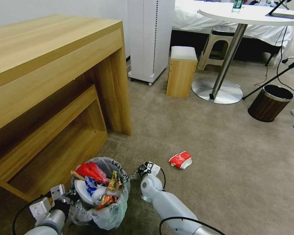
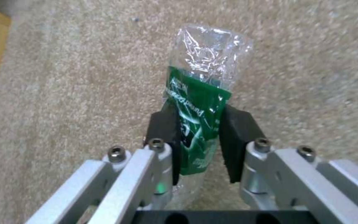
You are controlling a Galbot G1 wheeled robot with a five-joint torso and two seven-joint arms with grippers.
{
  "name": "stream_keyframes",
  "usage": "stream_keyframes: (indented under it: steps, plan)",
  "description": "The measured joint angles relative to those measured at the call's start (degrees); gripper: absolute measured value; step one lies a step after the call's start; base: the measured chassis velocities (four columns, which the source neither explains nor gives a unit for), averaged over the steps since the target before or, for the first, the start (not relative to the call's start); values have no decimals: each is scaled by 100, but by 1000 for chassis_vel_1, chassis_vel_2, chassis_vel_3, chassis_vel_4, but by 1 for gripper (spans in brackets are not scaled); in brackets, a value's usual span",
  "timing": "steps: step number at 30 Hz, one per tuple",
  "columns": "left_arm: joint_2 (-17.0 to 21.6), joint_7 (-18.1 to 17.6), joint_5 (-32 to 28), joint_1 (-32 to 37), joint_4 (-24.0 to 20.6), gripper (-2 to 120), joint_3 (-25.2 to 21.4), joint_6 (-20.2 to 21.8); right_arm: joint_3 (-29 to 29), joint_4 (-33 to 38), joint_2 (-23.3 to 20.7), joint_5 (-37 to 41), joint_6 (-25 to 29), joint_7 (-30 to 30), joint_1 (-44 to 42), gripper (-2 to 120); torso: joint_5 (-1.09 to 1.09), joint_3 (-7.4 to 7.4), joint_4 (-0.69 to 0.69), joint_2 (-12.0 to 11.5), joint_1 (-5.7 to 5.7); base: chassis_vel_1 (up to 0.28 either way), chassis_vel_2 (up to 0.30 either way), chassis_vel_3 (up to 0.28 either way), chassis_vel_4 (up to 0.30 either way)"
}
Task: Pick up the trash bin and place the garbage on the floor into it.
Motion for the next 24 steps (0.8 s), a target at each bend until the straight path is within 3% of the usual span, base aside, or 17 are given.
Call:
stream_keyframes:
  steps: [7,9,11,13,14,16,17,19,24]
  plan:
    - [-7,-1,2,11,0,0,-22,-2,-56,1263,-879,-90,292,-296,-309,12,0,0,-1,0,0,0,0,0,0]
    - [-6,0,5,-1,0,0,-15,-2,15,1972,-1379,-258,527,-440,-450,6,1,0,0,0,0,0,0,0,0]
    - [-6,0,7,-4,0,0,-11,-2,39,2145,-1518,-313,584,-490,-485,6,1,0,0,0,0,0,0,0,0]
    - [0,12,21,-9,-12,0,13,-2,186,3042,-2344,-563,825,-783,-580,5,2,0,-2,0,0,0,0,0,0]
    - [0,12,21,-9,-12,0,13,-2,186,3042,-2344,-563,825,-783,-580,5,2,0,-2,0,0,0,0,0,0]
    - [0,25,41,-10,-37,0,47,-2,190,3730,-3008,-653,989,-1045,-530,3,-2,0,-5,1,0,0,0,0,0]
    - [0,25,41,-10,-37,0,47,-2,190,3730,-3008,-653,989,-1045,-530,3,-2,0,-5,1,0,0,0,0,0]
    - [-3,36,56,-13,-87,0,71,-2,-106,4407,-3595,-767,1296,-1525,-267,2,1,0,-2,0,0,0,0,0,0]
    - [-15,38,86,20,-169,0,79,-2,-847,4978,-4170,-917,1704,-2203,369,2,-1,-1,-1,1,0,0,0,0,0]
